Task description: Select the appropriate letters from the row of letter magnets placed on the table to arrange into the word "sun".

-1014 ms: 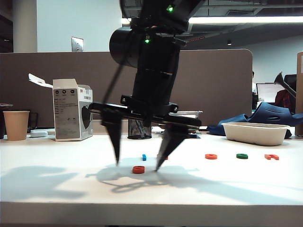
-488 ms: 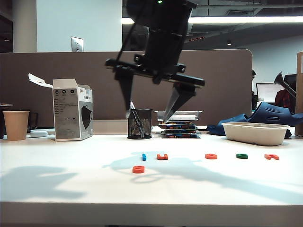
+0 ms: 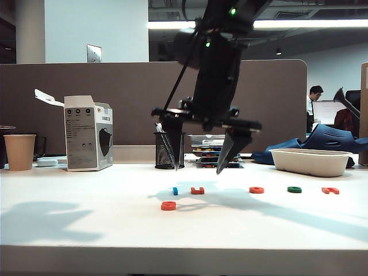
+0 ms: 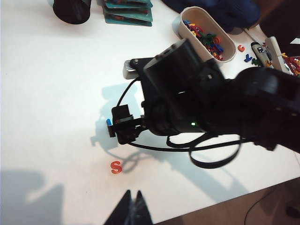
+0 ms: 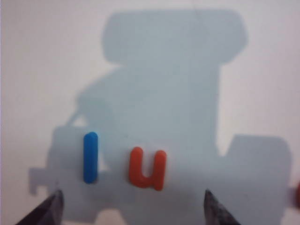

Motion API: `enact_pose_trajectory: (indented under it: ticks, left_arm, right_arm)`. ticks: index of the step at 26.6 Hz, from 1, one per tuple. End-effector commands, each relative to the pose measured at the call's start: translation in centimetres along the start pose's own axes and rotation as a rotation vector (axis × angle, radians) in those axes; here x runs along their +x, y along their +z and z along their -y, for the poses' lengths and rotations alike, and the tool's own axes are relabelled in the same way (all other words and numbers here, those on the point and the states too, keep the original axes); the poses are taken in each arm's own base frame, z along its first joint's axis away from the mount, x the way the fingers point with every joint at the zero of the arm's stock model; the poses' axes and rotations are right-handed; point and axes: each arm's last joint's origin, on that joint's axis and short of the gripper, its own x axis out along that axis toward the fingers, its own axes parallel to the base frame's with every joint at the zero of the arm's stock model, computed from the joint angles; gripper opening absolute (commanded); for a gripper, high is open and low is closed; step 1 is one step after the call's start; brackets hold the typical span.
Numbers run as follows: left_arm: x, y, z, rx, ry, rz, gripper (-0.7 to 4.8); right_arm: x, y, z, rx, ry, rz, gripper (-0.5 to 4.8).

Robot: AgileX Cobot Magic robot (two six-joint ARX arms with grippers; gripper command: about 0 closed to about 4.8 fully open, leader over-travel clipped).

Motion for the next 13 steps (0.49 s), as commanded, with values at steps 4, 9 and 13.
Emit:
enact_pose_trajectory:
  ticks: [4,9,13]
  left_arm:
    - [-0.2,0.1,0.0,-0.001,-0.003,0.007,-0.04]
    - [-0.2,0.1,0.0,-0.001,-0.003,0.007,-0.04]
    - [-0.2,0.1,0.0,-0.001,-0.003,0.007,-0.04]
  right_arm:
    - [1.8,-0.1,0.2,-0.023,-0.013,-0.024,3.67]
    - [2.3,0.0,0.4,-0.027,-0.018,-0.028,3.63]
    - [2.7,0.0,0.4,-0.029,-0.017,-0.026,3.53]
